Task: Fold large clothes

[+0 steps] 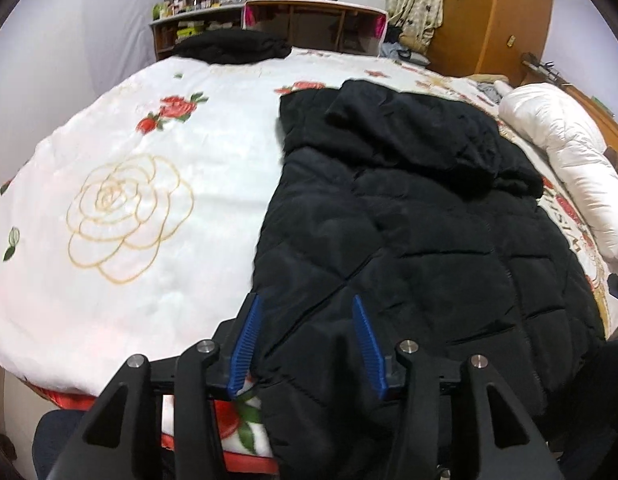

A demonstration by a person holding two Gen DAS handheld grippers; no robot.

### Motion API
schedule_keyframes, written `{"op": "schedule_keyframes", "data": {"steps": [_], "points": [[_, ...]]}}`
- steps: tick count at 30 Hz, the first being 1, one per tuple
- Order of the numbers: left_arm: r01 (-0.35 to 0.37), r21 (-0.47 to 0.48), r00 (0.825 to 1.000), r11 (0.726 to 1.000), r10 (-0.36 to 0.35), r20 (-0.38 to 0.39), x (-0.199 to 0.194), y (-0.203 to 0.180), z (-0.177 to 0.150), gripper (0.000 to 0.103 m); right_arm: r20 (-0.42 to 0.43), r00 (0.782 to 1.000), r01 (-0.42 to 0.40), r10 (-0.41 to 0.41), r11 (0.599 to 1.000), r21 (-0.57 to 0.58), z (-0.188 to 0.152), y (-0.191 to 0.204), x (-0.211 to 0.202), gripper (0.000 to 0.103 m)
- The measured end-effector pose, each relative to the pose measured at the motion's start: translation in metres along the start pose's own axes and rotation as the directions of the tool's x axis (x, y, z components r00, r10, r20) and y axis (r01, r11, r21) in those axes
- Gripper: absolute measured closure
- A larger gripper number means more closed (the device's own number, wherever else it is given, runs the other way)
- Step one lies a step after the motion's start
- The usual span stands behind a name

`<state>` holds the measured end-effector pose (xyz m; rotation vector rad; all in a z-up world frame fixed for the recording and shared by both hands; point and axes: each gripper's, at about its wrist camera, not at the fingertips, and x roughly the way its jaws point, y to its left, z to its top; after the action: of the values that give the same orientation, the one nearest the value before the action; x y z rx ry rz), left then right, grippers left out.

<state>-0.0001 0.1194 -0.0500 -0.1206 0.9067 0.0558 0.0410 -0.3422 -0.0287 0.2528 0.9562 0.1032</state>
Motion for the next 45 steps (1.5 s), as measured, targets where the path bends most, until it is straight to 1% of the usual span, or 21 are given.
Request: {"op": "schedule_keyframes", "data": {"steps": [5,8,11,14,18,20,21,24,27,29,30,31,32,33,34,35,36,37,38,41,45], "points": [[0.000,-0.029,0.999,1.000,-0.001,-0.049,0.013,0.013,-0.005,0.046,-0.066,0.997,0.037,-0.032,0.997,0.068,-0.001,-0.026,0.012,0.035],[0.008,-0.052,0.997,0.999,-0.012,-0.081,0.022,0.020,-0.011,0.046,-0.120,0.993,0.038,-0.021,0.990,0.137,-0.002,-0.044,0.023,0.035],[0.026,-0.067,0.994,0.997,-0.033,-0.109,0.026,0.020,-0.020,0.046,-0.170,0.985,0.067,-0.036,0.982,0.178,-0.005,-0.055,0.032,0.034],[0.031,-0.067,0.992,0.997,-0.039,-0.119,0.026,0.017,-0.027,0.043,-0.207,0.978,0.055,-0.016,0.982,0.181,-0.006,-0.056,0.040,0.034],[0.038,-0.098,0.990,0.994,-0.051,-0.130,0.026,0.017,-0.033,0.042,-0.259,0.966,0.051,-0.008,0.986,0.160,-0.011,-0.051,0.047,0.034],[0.046,-0.119,0.987,0.992,-0.063,-0.146,0.026,0.018,-0.038,0.041,-0.290,0.957,0.040,0.017,0.981,0.189,-0.017,-0.052,0.051,0.033],[0.048,-0.132,0.985,0.990,-0.069,-0.156,0.027,0.018,-0.041,0.040,-0.306,0.952,0.038,0.027,0.979,0.202,-0.020,-0.053,0.052,0.031],[0.049,-0.153,0.979,0.987,-0.077,-0.188,0.033,0.018,-0.046,0.039,-0.326,0.945,0.046,0.023,0.978,0.202,-0.023,-0.053,0.054,0.031],[0.036,-0.144,0.976,0.989,-0.066,-0.209,0.037,0.015,-0.048,0.039,-0.364,0.931,0.048,0.024,0.981,0.187,-0.028,-0.049,0.058,0.031],[0.026,-0.127,0.974,0.991,-0.054,-0.219,0.039,0.012,-0.049,0.039,-0.368,0.929,0.049,0.020,0.983,0.176,-0.029,-0.048,0.058,0.031],[0.020,-0.117,0.974,0.993,-0.046,-0.222,0.039,0.010,-0.050,0.040,-0.368,0.929,0.049,0.019,0.983,0.175,-0.029,-0.048,0.057,0.036],[0.019,-0.107,0.974,0.994,-0.043,-0.224,0.040,0.008,-0.049,0.044,-0.368,0.930,0.048,0.020,0.983,0.175,-0.029,-0.048,0.056,0.049],[0.018,-0.094,0.974,0.995,-0.039,-0.223,0.039,0.005,-0.049,0.050,-0.365,0.931,0.048,0.020,0.983,0.176,-0.029,-0.047,0.055,0.055],[0.020,-0.084,0.975,0.996,-0.038,-0.219,0.038,0.003,-0.049,0.055,-0.360,0.933,0.043,0.024,0.983,0.178,-0.029,-0.047,0.052,0.065],[0.020,-0.072,0.976,0.997,-0.035,-0.214,0.036,0.001,-0.048,0.064,-0.353,0.935,0.031,0.035,0.983,0.180,-0.029,-0.047,0.049,0.075],[0.021,-0.068,0.977,0.997,-0.035,-0.210,0.033,0.000,-0.046,0.073,-0.348,0.936,0.020,0.044,0.984,0.179,-0.028,-0.046,0.046,0.078],[0.031,-0.068,0.978,0.997,-0.044,-0.202,0.029,0.000,-0.044,0.077,-0.341,0.938,0.004,0.057,0.984,0.177,-0.027,-0.047,0.040,0.083],[0.041,-0.071,0.980,0.997,-0.054,-0.194,0.024,0.000,-0.041,0.083,-0.337,0.939,-0.007,0.068,0.984,0.178,-0.027,-0.048,0.037,0.086],[0.058,-0.080,0.981,0.995,-0.071,-0.183,0.019,0.002,-0.038,0.086,-0.329,0.941,-0.020,0.080,0.983,0.182,-0.028,-0.049,0.033,0.087],[0.101,-0.098,0.985,0.990,-0.114,-0.133,-0.001,0.007,-0.028,0.088,-0.298,0.948,-0.062,0.117,0.980,0.188,-0.024,-0.050,0.020,0.090],[0.138,-0.105,0.987,0.985,-0.146,-0.070,-0.023,0.008,-0.014,0.089,-0.242,0.956,-0.118,0.162,0.975,0.188,-0.015,-0.047,0.000,0.092]]}}
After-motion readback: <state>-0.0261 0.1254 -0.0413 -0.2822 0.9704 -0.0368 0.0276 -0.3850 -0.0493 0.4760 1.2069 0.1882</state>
